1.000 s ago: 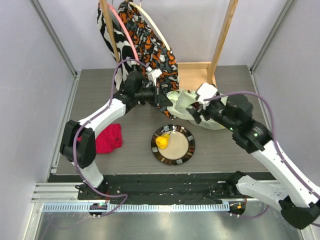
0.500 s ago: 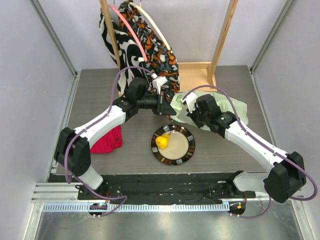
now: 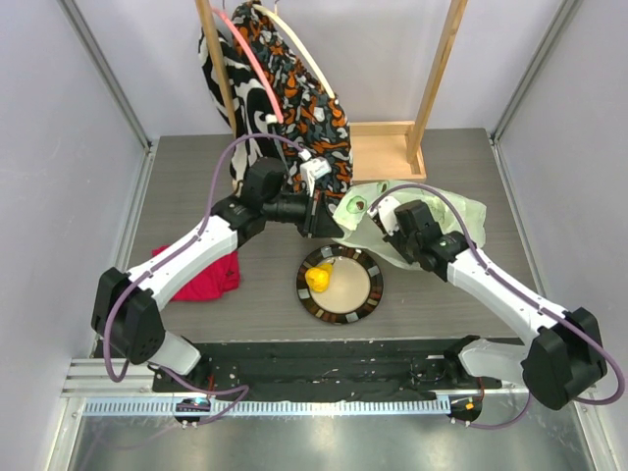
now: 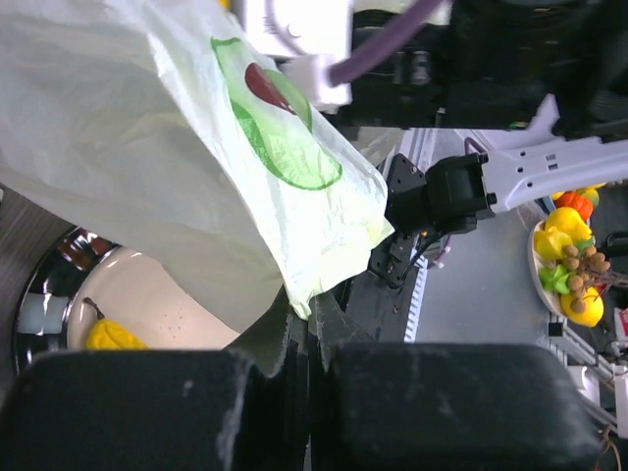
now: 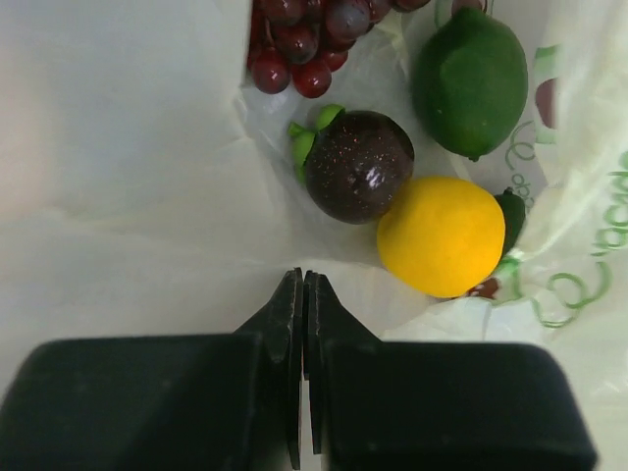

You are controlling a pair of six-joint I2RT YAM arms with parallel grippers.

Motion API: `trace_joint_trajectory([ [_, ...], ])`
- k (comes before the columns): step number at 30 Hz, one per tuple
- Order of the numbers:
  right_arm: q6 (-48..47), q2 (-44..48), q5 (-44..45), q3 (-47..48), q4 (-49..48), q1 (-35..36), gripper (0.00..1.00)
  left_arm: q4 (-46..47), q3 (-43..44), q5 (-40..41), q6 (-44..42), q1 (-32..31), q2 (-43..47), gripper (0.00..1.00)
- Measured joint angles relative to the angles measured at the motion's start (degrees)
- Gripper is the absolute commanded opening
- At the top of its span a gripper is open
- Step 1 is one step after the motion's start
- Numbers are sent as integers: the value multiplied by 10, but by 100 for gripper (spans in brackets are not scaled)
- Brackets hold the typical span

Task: Take the fake fruits out of the plastic bag
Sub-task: Take out the fake fruit from the plastic bag.

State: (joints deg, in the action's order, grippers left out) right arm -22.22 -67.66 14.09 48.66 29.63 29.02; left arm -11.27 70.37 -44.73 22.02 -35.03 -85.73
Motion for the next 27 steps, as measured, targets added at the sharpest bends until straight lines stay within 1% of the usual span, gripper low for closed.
trace_joint_trajectory([
  [1,-3,-5,3,-5,-10,-2,3,-4,1,-2,-6,-1,6,0],
  [2,-6,-12,5,-10,-18,-4,12,-7,2,-3,-12,-1,9,0],
  [4,-10,-30,6,-17,-28,-9,18,-12,6,-3,-16,-1,11,0],
  [6,-13,-46,6,-19,-32,-12,22,-17,6,-3,-16,-1,11,0],
  [8,-14,-57,6,-19,-40,-14,30,-19,6,-3,-16,-1,11,0],
  [9,-14,-59,6,-19,-45,-15,45,-19,6,-3,-16,-1,10,0],
  [12,-17,-73,5,-19,-63,-22,71,-19,7,-3,-16,-1,10,0],
  [16,-23,-117,3,-14,-78,-42,78,-19,7,-3,-15,-2,3,0],
  [20,-32,-172,2,8,-83,-68,80,-19,7,-3,-16,-4,-3,0],
  [23,-40,-218,-6,35,-89,-91,79,-19,7,-3,-16,-5,-5,0],
  [24,-44,-232,-10,42,-92,-98,77,-19,7,-3,-16,-5,-5,0],
  [25,-49,-243,-14,47,-94,-103,72,-19,7,-3,-16,-5,-5,0],
  [26,-53,-253,-17,50,-96,-108,59,-19,7,-3,-16,-5,-5,0],
  [27,-59,-261,-20,52,-97,-112,52,-19,7,-3,-16,-5,-6,0],
])
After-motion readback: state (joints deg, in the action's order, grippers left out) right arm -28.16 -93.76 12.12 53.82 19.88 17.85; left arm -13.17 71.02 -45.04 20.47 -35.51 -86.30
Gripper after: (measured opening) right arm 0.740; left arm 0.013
